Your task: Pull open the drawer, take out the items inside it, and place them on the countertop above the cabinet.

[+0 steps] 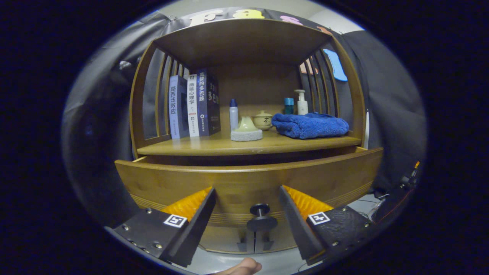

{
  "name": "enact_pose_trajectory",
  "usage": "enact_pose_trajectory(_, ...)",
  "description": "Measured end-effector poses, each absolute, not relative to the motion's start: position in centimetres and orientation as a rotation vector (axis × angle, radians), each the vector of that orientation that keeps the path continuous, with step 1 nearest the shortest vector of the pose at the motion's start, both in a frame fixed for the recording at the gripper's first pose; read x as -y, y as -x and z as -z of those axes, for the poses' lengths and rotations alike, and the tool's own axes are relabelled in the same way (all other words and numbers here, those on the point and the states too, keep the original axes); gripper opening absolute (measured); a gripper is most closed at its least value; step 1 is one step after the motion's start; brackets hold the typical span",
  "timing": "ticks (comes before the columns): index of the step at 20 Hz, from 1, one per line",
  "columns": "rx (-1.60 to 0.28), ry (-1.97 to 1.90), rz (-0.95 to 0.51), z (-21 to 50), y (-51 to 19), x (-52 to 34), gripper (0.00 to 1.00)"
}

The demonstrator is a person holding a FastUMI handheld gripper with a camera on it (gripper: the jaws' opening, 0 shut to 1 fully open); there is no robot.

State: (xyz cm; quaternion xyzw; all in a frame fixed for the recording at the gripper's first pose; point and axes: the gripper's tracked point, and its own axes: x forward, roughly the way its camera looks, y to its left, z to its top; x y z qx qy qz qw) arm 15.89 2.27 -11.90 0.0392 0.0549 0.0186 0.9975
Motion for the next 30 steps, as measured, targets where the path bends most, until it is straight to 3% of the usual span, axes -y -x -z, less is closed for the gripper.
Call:
enact_pose_trajectory(17, -0.151, -0.126, -0.038, 12.0, -19.2, -2.6, 1.00)
enact_pose_trajectory(23, -0.308, -0.100, -0.035, 14.6, -20.2, -1.5, 1.00)
enact_pose_trajectory(30, -0.360, -0.101, -0.043, 14.8, -21.3, -1.4, 1.00)
